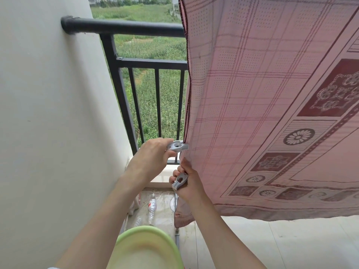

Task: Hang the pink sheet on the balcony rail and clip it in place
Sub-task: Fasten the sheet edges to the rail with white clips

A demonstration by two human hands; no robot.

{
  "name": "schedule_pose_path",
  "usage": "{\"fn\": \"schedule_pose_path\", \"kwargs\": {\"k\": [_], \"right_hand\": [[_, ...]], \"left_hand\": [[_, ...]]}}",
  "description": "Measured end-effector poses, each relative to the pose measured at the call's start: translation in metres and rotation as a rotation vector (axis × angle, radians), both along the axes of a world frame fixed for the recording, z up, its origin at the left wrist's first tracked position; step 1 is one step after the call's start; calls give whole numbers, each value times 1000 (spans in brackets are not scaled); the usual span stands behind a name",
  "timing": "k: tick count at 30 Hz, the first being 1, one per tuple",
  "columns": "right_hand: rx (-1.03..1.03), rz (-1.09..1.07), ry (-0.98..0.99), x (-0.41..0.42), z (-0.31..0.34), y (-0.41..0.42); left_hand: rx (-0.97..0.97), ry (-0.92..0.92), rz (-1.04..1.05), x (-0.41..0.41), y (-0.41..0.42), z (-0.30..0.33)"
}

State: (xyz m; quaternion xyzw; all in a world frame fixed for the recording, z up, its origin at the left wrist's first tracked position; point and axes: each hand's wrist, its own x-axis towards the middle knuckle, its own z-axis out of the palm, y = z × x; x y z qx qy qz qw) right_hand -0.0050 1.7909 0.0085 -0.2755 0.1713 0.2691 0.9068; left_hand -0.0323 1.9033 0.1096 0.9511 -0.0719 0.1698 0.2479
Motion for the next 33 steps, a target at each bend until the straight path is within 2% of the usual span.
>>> {"fn": "schedule_pose_path", "kwargs": {"k": [13, 19, 27, 30, 33], "right_hand": [[-24, -13, 22, -3, 4, 8], [-38, -11, 21, -4, 6, 8], [-60, 11, 11, -6, 10, 1], [-55, 44, 4, -7, 6, -4], [-65, 112, -1, -15, -10, -13]], "left_hand": [[38, 36, 27, -4, -2, 12], [120, 1, 37, -2, -4, 18], [88, 19, 34, 4, -1, 6], [-43, -17, 13, 6, 5, -3], [-435, 105, -9, 6, 8, -22]]}}
